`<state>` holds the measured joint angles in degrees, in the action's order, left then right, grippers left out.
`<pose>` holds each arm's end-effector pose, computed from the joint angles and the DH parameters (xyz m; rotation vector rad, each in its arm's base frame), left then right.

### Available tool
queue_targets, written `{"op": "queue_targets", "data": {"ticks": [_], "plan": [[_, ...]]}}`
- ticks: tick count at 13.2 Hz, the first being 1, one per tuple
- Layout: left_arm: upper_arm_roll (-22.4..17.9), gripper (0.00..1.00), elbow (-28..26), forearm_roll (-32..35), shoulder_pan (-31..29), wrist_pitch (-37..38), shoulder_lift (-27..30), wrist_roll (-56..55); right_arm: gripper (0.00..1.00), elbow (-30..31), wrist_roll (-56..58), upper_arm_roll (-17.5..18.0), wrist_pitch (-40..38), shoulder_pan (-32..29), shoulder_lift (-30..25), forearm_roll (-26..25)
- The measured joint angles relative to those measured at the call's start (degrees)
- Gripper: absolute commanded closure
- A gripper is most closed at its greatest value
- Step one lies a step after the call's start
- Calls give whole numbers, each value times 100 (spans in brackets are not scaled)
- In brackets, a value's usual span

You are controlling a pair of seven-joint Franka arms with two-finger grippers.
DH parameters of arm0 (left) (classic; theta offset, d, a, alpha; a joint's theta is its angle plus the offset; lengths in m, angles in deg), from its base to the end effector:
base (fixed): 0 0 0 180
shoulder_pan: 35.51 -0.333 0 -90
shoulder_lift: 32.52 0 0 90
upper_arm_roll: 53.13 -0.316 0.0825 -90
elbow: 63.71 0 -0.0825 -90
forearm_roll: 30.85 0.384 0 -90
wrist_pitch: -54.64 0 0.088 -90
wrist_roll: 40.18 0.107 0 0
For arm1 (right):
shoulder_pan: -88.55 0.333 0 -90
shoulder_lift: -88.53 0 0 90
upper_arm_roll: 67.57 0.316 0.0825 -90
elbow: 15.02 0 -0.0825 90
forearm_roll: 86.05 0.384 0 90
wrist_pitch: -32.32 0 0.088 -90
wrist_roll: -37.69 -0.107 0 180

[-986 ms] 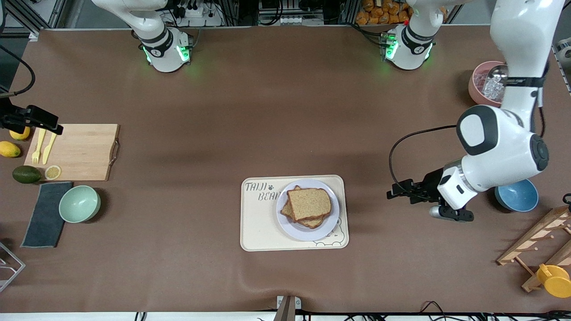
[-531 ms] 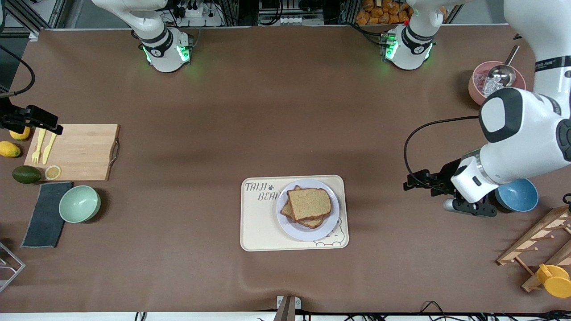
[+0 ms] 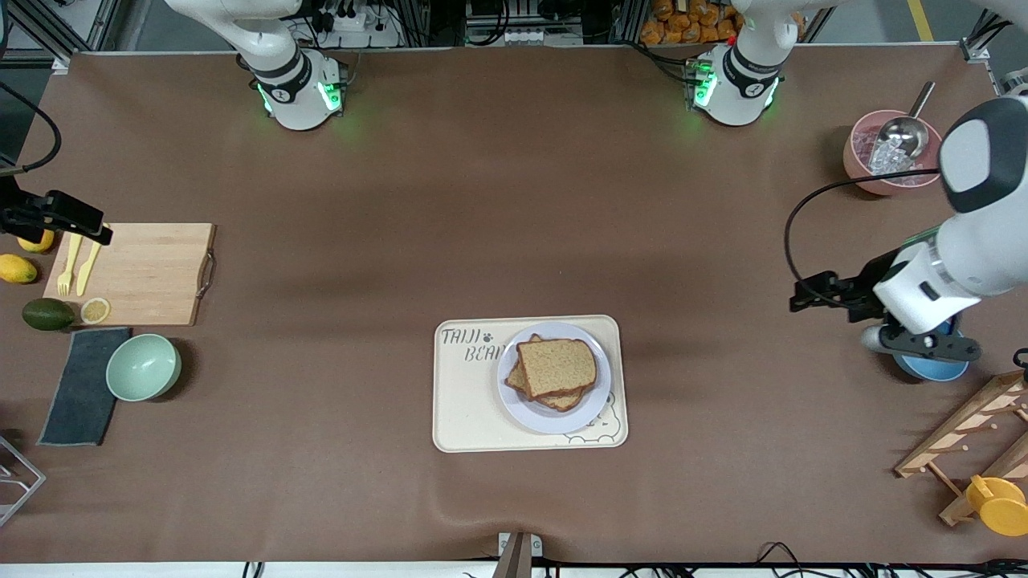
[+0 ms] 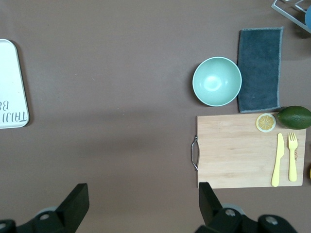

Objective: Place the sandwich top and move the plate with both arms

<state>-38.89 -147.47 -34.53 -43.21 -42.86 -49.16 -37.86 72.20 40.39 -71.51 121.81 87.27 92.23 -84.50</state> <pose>0.6403 -0.0599 0.5183 3.0012 -0.2050 -0.0704 0.5713 -0.0479 0.6103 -3.1164 0.0686 0.0361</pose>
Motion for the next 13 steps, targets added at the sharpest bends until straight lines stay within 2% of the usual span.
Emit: {"op": "queue_targets", "data": {"ticks": [4, 13], "plan": [[-13, 0, 292, 191, -114, 457, 99, -7, 0, -6, 1, 3, 22, 1, 0, 16], [-22, 0, 305, 264, -538, 776, 440, -7, 0, -8, 1, -2, 69, -1, 0, 31]]}}
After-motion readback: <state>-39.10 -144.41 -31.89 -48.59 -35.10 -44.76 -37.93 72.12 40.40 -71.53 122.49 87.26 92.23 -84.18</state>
